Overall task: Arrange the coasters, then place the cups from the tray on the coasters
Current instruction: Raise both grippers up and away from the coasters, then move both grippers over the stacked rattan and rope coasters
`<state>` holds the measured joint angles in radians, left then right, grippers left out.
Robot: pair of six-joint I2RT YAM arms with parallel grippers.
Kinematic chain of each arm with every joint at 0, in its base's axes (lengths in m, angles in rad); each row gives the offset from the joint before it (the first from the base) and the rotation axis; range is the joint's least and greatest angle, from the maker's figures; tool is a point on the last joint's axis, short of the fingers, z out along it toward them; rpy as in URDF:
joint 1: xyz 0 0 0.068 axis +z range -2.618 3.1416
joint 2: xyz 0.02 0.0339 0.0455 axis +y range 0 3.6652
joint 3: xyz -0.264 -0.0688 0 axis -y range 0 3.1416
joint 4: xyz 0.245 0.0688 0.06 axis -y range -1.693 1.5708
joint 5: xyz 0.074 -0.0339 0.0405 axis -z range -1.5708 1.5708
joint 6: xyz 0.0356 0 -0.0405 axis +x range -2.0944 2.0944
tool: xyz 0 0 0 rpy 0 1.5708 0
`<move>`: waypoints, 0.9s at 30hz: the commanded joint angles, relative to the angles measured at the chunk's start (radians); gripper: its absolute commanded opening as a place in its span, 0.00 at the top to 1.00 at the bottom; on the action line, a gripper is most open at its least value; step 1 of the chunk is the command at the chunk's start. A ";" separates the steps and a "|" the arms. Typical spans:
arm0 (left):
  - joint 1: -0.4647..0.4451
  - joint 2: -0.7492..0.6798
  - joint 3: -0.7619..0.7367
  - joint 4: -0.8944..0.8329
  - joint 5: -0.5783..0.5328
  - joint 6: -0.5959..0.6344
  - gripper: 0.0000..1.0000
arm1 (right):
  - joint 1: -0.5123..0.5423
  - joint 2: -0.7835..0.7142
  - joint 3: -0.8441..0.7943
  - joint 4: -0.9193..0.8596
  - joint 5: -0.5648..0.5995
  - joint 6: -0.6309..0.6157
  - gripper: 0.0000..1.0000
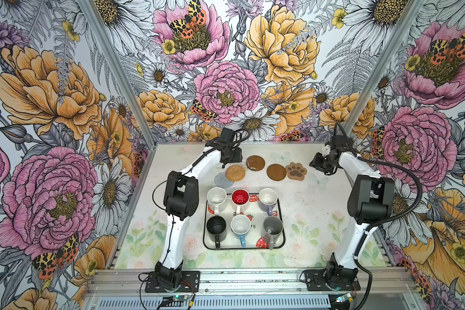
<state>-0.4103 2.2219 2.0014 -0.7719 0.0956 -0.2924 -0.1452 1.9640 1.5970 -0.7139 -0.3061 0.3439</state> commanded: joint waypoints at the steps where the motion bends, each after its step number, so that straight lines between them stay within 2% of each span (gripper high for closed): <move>1: 0.009 0.023 -0.019 -0.057 -0.064 0.071 0.43 | 0.086 -0.046 -0.023 0.014 -0.016 0.003 0.59; 6: 0.034 0.049 -0.010 -0.055 -0.046 0.085 0.43 | 0.214 -0.005 0.018 0.031 -0.121 0.025 0.60; 11: 0.062 0.064 -0.008 -0.045 -0.027 0.093 0.43 | 0.329 0.102 0.111 0.039 -0.157 0.056 0.60; 22: 0.122 0.099 -0.052 0.049 0.105 0.063 0.44 | 0.457 0.326 0.288 0.064 -0.215 0.141 0.60; 27: 0.129 0.115 -0.057 0.067 0.121 0.062 0.44 | 0.487 0.381 0.331 0.081 -0.230 0.172 0.59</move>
<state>-0.2874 2.3150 1.9518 -0.7555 0.1730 -0.2283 0.3275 2.3199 1.8782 -0.6662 -0.5106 0.4797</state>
